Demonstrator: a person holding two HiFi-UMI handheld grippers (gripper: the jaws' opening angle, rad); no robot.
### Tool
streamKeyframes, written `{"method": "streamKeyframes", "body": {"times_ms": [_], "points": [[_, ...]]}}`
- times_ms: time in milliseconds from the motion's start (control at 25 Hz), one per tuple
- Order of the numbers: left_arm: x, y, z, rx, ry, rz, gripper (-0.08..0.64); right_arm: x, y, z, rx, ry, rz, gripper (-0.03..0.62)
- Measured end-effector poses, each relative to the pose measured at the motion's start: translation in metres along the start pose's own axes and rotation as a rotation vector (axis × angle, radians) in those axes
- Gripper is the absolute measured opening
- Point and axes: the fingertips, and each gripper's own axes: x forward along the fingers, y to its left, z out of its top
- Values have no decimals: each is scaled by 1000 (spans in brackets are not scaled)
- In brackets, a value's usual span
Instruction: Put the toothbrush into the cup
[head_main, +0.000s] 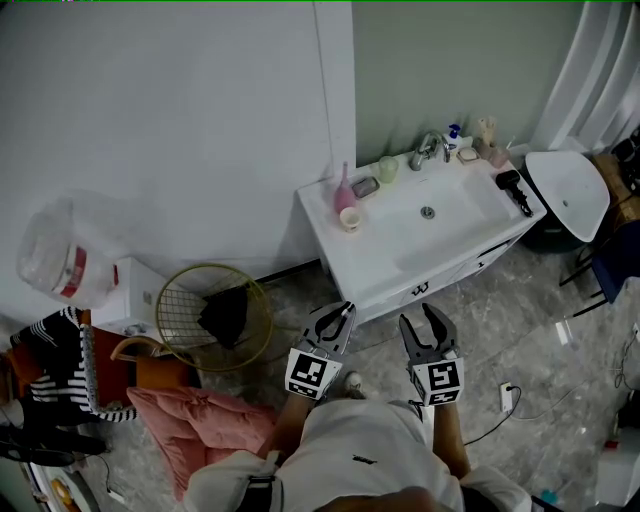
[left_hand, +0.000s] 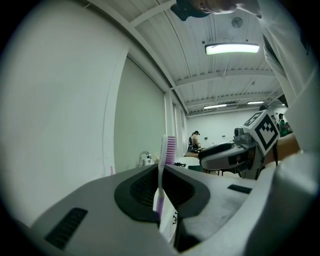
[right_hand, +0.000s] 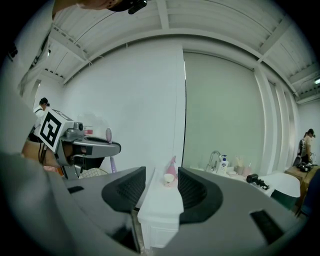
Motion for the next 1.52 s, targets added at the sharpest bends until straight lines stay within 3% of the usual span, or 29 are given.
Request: {"method": "streamKeyframes", "body": {"times_ms": [800, 1520], "points": [[79, 30, -6, 0, -7, -105, 41, 52, -54, 3, 4, 19, -115, 210], [191, 44, 11, -13, 12, 49, 41, 122, -163, 18, -11, -4, 39, 209]]}}
